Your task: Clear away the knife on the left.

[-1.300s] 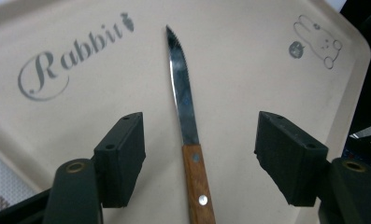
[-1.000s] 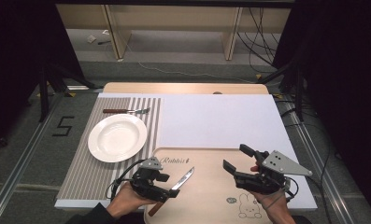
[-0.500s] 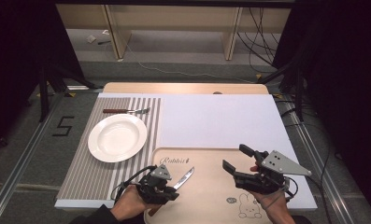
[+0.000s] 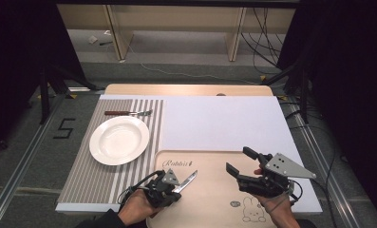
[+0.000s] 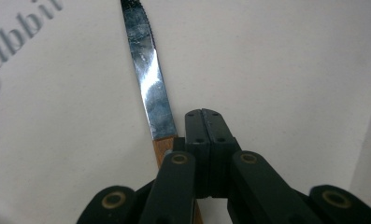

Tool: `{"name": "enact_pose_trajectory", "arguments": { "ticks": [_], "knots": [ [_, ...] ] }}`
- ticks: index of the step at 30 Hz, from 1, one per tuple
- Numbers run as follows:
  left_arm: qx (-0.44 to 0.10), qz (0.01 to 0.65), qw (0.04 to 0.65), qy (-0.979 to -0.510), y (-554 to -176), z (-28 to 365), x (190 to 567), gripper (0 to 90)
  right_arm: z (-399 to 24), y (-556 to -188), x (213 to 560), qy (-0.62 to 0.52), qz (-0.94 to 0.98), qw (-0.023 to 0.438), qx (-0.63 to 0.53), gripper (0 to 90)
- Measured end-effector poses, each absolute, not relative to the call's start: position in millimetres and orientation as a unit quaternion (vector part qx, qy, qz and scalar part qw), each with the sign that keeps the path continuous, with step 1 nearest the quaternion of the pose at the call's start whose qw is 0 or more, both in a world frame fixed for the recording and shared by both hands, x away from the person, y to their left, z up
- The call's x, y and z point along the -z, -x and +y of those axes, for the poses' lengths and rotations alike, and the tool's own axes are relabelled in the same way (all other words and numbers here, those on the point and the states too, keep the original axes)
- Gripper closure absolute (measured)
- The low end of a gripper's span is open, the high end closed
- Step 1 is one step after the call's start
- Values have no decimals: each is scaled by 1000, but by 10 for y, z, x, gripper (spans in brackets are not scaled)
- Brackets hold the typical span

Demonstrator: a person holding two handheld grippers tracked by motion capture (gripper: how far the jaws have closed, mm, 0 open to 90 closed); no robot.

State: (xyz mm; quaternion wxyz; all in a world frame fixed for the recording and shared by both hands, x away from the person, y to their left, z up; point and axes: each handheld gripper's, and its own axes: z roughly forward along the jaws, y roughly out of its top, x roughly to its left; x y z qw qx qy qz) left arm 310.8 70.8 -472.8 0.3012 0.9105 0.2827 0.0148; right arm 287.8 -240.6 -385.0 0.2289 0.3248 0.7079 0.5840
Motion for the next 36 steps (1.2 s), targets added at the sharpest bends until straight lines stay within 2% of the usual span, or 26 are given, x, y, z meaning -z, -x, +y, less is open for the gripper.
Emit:
{"name": "enact_pose_trajectory", "arguments": {
  "ticks": [23, 36],
  "knots": [
    [-48, 334, 280, -899, -3276, 934, 4707, 897, -2407, -2876, 3844, -323, 708, 228, -585, 229],
    [-50, 346, 276, -895, -3311, 988, 4696, 897, -2404, -2877, 3842, -323, 708, 227, -585, 230]
  ]
}}
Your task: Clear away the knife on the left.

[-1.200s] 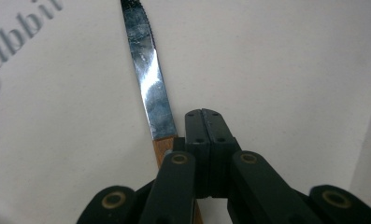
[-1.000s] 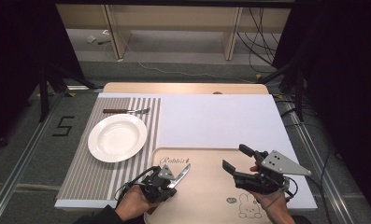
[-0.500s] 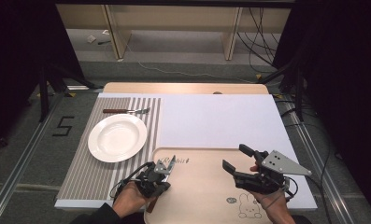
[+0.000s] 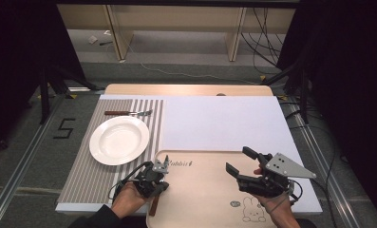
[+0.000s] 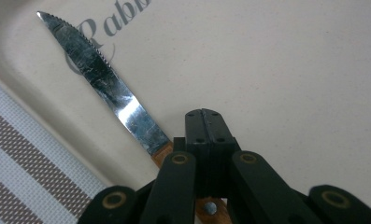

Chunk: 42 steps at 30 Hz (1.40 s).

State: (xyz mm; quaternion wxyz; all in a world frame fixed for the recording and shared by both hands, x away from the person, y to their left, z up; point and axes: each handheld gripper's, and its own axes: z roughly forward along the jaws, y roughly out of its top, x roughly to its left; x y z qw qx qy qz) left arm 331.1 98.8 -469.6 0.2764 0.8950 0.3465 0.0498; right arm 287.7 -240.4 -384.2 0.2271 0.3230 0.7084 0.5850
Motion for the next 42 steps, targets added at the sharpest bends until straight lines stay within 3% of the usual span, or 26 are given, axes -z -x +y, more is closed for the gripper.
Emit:
{"name": "enact_pose_trajectory", "arguments": {
  "ticks": [22, 26, 31, 38, 42],
  "knots": [
    [-39, 363, 271, -891, -3401, 1084, 4690, 891, -2447, -2922, 3862, -329, 705, 222, -588, 230],
    [-27, 363, 292, -884, -3403, 1126, 4656, 812, -2439, -2924, 3864, -326, 706, 221, -589, 230],
    [-14, 356, 330, -874, -3384, 1163, 4603, 583, -2419, -2928, 3859, -324, 707, 220, -589, 230],
    [-2, 350, 397, -849, -3350, 1207, 4515, 401, -2384, -2920, 3855, -319, 711, 222, -586, 230],
    [3, 349, 422, -837, -3341, 1223, 4472, 347, -2395, -2926, 3856, -320, 710, 222, -587, 230]
  ]
}}
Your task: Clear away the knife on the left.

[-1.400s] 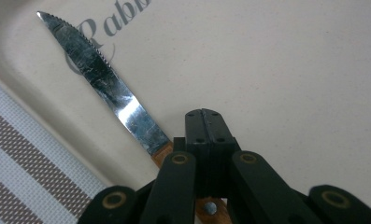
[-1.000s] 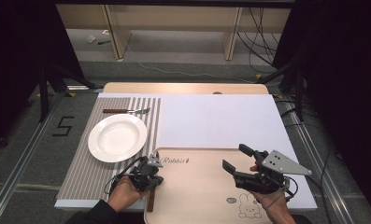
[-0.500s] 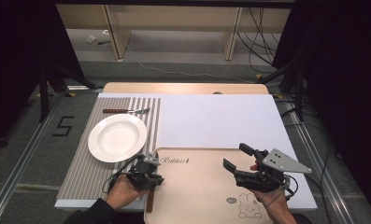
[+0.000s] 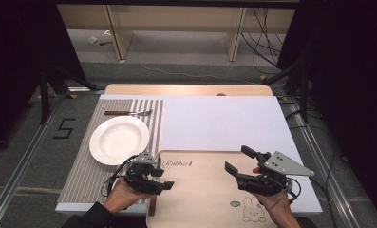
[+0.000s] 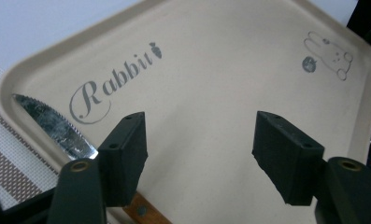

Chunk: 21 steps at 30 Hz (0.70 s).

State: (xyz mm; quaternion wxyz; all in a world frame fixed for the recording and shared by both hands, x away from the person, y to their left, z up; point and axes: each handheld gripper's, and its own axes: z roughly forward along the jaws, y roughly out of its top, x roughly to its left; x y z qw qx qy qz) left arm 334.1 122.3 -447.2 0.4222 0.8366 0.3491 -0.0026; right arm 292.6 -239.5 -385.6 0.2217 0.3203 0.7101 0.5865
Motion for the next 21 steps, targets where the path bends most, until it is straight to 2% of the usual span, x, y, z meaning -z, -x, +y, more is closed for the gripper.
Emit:
{"name": "enact_pose_trajectory", "arguments": {
  "ticks": [10, 21],
  "knots": [
    [-14, 339, 509, -791, -3293, 1330, 4320, 286, -2393, -2928, 3859, -320, 710, 221, -587, 230],
    [-28, 327, 537, -777, -3271, 1372, 4257, 235, -2408, -2940, 3866, -323, 709, 219, -587, 230]
  ]
}}
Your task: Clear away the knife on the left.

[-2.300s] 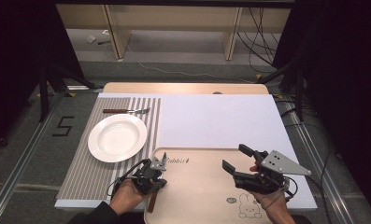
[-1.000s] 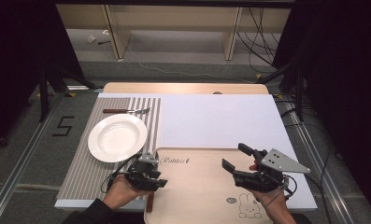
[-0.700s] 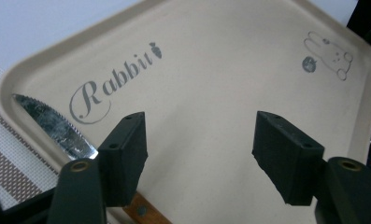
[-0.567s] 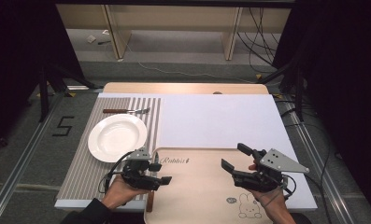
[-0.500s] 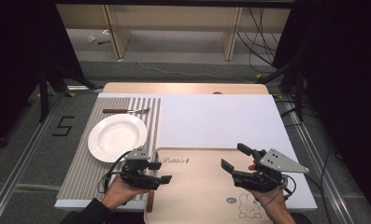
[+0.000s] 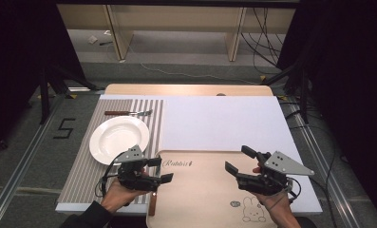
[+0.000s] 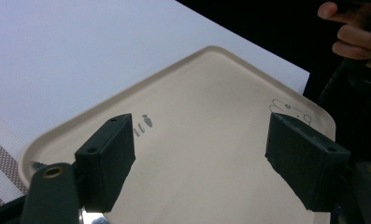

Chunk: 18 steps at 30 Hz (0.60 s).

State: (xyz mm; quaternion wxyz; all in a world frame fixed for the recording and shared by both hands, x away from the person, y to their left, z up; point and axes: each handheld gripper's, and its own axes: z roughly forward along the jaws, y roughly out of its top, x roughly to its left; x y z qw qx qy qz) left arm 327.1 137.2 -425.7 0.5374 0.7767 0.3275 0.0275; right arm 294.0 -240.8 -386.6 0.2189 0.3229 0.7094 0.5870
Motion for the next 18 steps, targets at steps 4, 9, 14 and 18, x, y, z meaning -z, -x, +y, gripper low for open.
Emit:
{"name": "enact_pose_trajectory", "arguments": {
  "ticks": [4, 9, 14, 18],
  "knots": [
    [-28, 327, 545, -772, -3289, 1384, 4250, 227, -2440, -2968, 3877, -328, 707, 215, -589, 229],
    [-39, 326, 552, -766, -3259, 1425, 4228, 215, -2427, -2956, 3868, -326, 707, 217, -589, 228],
    [-48, 324, 556, -764, -3233, 1471, 4204, 207, -2386, -2935, 3857, -318, 710, 220, -589, 228],
    [-54, 326, 558, -761, -3227, 1508, 4192, 205, -2379, -2940, 3854, -318, 712, 218, -587, 228]
  ]
}}
